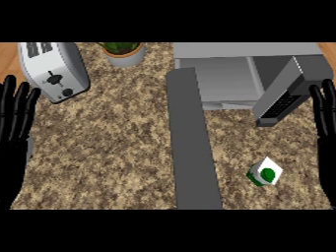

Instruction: Pick up the milk, place it into the microwave and close the microwave

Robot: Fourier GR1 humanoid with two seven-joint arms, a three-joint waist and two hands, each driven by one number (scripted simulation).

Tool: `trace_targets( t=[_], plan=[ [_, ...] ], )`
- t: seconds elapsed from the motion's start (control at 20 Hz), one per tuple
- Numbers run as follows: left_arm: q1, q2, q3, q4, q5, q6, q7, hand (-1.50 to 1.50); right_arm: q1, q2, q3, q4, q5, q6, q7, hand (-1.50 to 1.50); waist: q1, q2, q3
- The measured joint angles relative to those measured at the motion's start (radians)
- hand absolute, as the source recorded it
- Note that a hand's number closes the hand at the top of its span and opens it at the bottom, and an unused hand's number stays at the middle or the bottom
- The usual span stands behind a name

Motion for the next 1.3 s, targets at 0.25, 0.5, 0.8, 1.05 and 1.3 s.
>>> trace_targets(
  t=[0.25,0.5,0.8,1.05,1.3],
  plan=[
    [-0.024,0.004,0.002,0.050,0.010,-0.026,-0.020,-1.50,0.030,0.013,0.005,-0.007,0.109,-0.074,0.000,-1.50,0.014,0.011,-0.012],
    [0.021,-0.034,0.010,0.087,0.040,-0.012,-0.012,-1.50,0.065,0.024,0.021,-0.029,0.135,-0.184,0.064,-1.50,0.020,0.014,-0.015],
    [0.087,-0.076,-0.033,0.052,0.017,0.011,-0.002,-1.50,0.126,0.027,0.045,-0.021,0.124,-0.246,0.048,-1.50,0.024,0.014,-0.016],
    [0.154,-0.082,-0.049,-0.021,0.013,0.006,0.012,-1.50,0.143,0.027,0.051,0.022,0.130,-0.274,0.033,-1.50,0.026,0.014,-0.016],
    [0.210,-0.083,-0.048,-0.051,0.025,-0.011,-0.002,-1.50,0.190,0.025,0.037,0.092,0.120,-0.279,-0.026,-1.50,0.026,0.015,-0.016]
  ],
)
